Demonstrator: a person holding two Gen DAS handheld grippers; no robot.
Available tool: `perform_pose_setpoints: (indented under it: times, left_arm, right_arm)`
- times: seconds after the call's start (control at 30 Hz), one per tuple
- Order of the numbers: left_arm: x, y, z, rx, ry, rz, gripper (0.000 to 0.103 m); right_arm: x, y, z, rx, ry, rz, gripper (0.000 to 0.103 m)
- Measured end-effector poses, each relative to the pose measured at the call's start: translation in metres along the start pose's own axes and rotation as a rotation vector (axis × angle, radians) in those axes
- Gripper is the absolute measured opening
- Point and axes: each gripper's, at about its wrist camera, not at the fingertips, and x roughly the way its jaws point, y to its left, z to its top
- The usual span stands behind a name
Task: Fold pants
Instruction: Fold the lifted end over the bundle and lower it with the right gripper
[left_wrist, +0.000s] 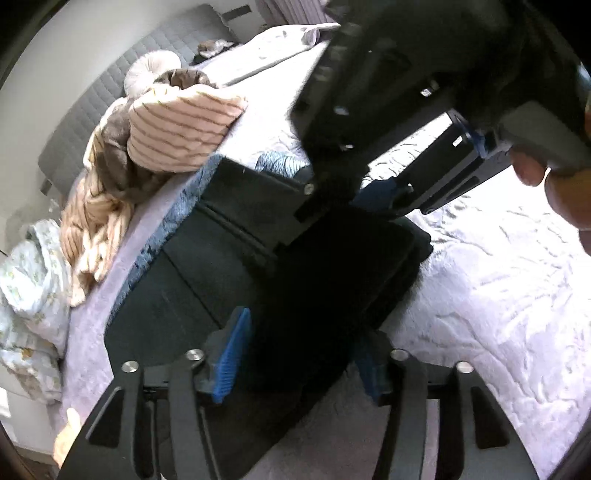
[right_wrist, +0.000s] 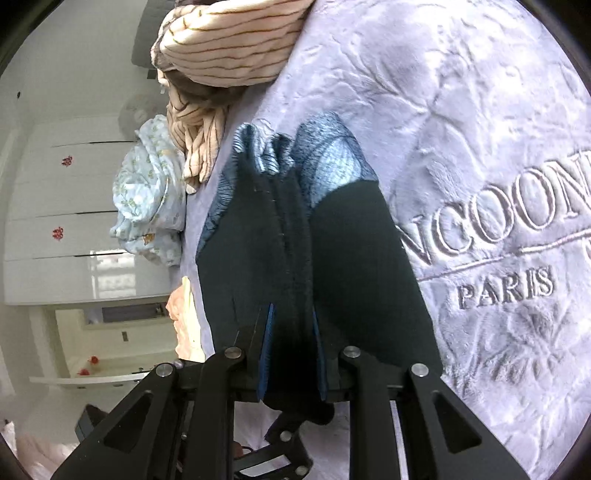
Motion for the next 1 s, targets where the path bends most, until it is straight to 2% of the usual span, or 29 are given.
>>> perform_pose_setpoints:
  times: [0.07, 0.17, 0.23, 0.27, 0.3, 0.37, 0.4, 0.43, 0.5, 0.6, 0.67, 0.87, 1.0]
  left_arm:
    - [-0.012, 0.014, -0.005, -0.038, 0.001, -0.054, 0.068]
    - [-0.029, 0.033, -0.016, -0.068, -0.015, -0.089, 0.068]
    - [-0.036, 0.051, -0.024, -0.118, 0.003, -0.113, 0.081]
    - [-0.038, 0.065, -0.030, -0.169, 0.023, -0.121, 0.092]
    - [-0.039, 0.077, -0.035, -0.209, 0.034, -0.121, 0.092]
    - [-0.039, 0.096, -0.043, -0.269, 0.073, -0.107, 0.092]
    - [-0.037, 0.104, -0.046, -0.288, 0.089, -0.095, 0.092]
    - [-0.036, 0.113, -0.050, -0.315, 0.102, -0.078, 0.092]
    - [-0.034, 0.135, -0.062, -0.403, 0.127, -0.072, 0.092]
    - [-0.019, 0.156, -0.078, -0.493, 0.189, -0.091, 0.092]
    - [-0.009, 0.162, -0.086, -0.518, 0.231, -0.090, 0.092]
    - [0.002, 0.169, -0.106, -0.620, 0.314, -0.112, 0.092]
    - [0.000, 0.175, -0.110, -0.643, 0.321, -0.110, 0.092]
  right_arm:
    - [-0.003, 0.002, -0.001, 0.006, 0.003, -0.016, 0.025]
    - [-0.011, 0.009, -0.006, -0.020, 0.003, -0.086, 0.025]
    - [-0.013, 0.010, -0.011, -0.027, 0.006, -0.099, 0.029]
    - [-0.013, 0.011, -0.013, -0.025, 0.010, -0.099, 0.032]
    - [-0.011, 0.013, -0.012, -0.024, 0.012, -0.099, 0.038]
    - [-0.008, 0.016, -0.013, -0.025, 0.009, -0.107, 0.040]
    - [-0.008, 0.018, -0.014, -0.031, -0.004, -0.114, 0.031]
    - [-0.009, 0.022, -0.015, -0.045, -0.011, -0.125, 0.016]
    - [-0.015, 0.034, -0.022, -0.094, -0.022, -0.198, 0.015]
    - [-0.007, 0.046, -0.030, -0.168, -0.023, -0.355, 0.015]
    - [0.003, 0.036, -0.033, -0.160, 0.001, -0.419, 0.015]
    - [0.004, 0.033, -0.037, -0.148, -0.032, -0.464, 0.017]
    - [0.005, 0.044, -0.038, -0.147, -0.043, -0.507, 0.020]
